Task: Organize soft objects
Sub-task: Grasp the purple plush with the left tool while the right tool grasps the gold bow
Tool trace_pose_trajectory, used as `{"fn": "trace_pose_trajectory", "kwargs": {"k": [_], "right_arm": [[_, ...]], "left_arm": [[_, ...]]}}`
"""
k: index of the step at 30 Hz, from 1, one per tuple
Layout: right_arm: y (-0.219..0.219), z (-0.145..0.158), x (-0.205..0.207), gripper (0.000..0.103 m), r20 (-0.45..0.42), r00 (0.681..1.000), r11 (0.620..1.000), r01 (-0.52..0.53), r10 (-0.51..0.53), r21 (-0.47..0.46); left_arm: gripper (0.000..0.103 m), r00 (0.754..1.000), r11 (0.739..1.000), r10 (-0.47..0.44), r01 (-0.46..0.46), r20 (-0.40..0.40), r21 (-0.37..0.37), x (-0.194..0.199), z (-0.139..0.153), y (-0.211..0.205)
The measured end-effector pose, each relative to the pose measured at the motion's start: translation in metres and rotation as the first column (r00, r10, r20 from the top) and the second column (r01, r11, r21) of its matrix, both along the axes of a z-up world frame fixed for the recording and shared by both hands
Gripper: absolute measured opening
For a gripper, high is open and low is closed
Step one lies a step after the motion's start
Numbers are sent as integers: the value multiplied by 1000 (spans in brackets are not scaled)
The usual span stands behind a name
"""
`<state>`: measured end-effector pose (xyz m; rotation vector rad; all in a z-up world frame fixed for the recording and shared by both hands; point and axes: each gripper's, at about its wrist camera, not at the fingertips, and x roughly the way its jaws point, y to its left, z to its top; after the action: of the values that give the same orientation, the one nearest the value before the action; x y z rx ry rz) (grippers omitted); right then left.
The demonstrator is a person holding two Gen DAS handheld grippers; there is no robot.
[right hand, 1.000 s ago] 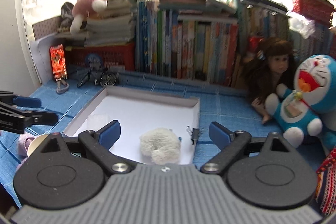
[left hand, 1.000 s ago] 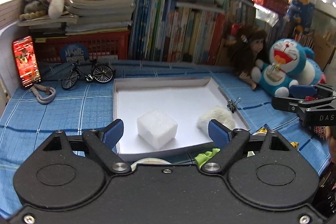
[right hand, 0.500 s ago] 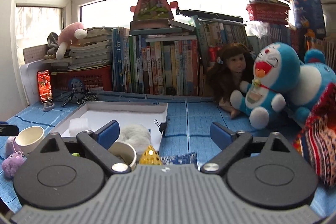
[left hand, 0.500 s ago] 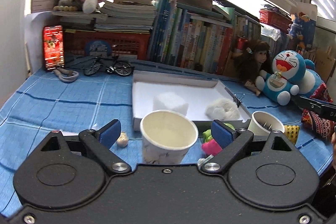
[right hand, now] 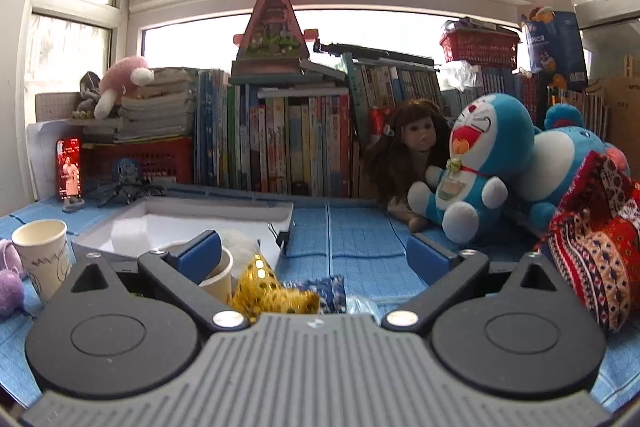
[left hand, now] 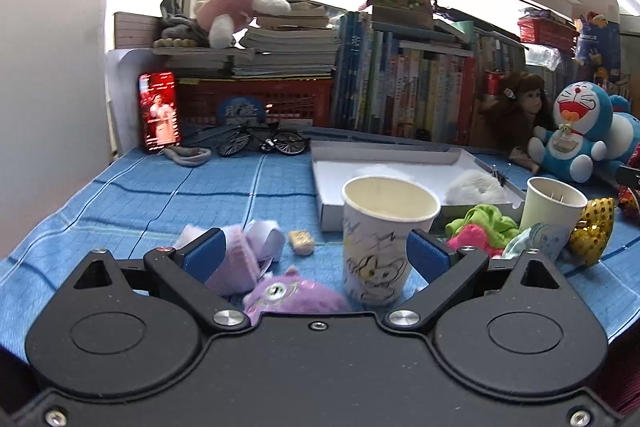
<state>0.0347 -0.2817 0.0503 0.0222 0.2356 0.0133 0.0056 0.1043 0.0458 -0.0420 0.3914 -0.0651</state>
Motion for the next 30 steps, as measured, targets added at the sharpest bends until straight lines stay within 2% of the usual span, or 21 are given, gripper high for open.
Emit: {"fn": "trace_pose_trajectory", "kwargs": {"k": [4, 7, 14, 18, 30], "right_arm": [[-3, -10, -2, 101, -20, 1000, 999, 3, -2, 34], [-2, -17, -3, 96, -29, 1000, 1000, 6, -5, 26], [-4, -27, -8, 83, -42, 999, 997, 25, -23, 71], [0, -32, -8, 79, -59, 998, 999, 10, -7, 42], [18, -43, 5, 72, -110, 994, 999, -3, -2, -47]], "left_arm": [[97, 999, 999, 32, -31, 24, -41, -12, -12, 8], [97, 998, 997, 56, -56, 6, -61, -15, -19, 12], [95, 995, 994, 93, -95, -41, -48, -18, -34, 12], [92, 993, 993, 84, -90, -78, -72, -18, -43, 11], [81, 988, 990, 123, -128, -94, -51, 0, -50, 9]]}}
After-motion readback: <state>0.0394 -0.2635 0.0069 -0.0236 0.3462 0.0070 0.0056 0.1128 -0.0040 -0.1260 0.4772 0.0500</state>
